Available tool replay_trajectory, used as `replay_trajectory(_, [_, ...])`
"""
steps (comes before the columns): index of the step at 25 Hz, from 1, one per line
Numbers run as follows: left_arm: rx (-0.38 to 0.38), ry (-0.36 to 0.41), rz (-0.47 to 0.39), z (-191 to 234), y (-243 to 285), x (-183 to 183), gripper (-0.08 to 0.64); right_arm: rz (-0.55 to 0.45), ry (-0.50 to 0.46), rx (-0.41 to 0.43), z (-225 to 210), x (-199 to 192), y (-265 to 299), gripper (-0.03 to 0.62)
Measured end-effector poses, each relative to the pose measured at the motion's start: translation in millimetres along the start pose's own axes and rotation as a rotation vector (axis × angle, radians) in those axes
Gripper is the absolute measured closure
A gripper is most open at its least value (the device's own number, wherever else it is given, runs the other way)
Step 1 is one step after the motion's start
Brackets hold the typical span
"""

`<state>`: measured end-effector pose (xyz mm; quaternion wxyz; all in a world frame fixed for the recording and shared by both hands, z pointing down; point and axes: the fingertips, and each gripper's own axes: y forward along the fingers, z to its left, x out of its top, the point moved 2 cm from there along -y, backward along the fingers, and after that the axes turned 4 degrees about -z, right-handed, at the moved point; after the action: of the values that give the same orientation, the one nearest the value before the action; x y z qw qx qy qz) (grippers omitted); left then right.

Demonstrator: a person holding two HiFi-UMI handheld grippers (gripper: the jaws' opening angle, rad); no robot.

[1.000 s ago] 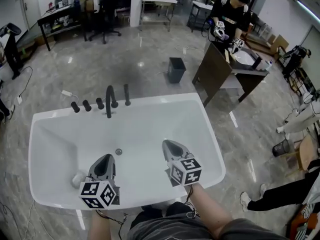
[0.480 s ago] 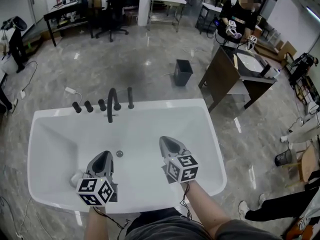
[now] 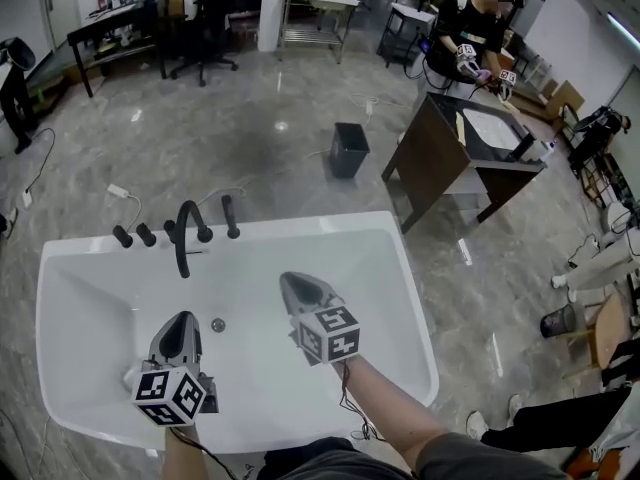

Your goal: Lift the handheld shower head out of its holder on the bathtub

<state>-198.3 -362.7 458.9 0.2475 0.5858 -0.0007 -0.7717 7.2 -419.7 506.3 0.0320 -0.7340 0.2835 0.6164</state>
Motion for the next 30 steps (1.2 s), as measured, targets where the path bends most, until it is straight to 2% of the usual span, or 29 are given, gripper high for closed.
replay_trajectory(9, [0.026, 0.015, 0.043, 26, 65, -14, 0.531, 0.02, 0.0, 0.013, -33, -6, 73, 0.563])
replay_trajectory(13, [0.045, 0.017, 0.05, 41, 78, -17, 0.531, 0.04, -0.007, 0.036, -33, -14, 102, 0.563])
replay_trajectory(18, [0.053, -0.022, 0.047, 58, 90, -22, 0.529, 0.057, -0.015, 0.059, -34, -26, 138, 0.563])
replay_trajectory(25, [0.062, -0.023, 0.048, 71, 105, -28, 0.531, 0.071, -0.04, 0.055, -37, -34, 178, 0.56])
replay_trajectory(27, [0.065, -0.025, 0.048, 74, 110, -30, 0.531, 0.076, -0.041, 0.054, -38, -37, 186, 0.541])
replay_trajectory(29, [0.071, -0.03, 0.046, 79, 114, -32, 0.531, 0.082, -0.035, 0.056, -39, -40, 194, 0.486])
replay_trajectory(30, [0.073, -0.033, 0.045, 81, 116, -33, 0.531, 0.084, -0.033, 0.058, -39, -42, 199, 0.48])
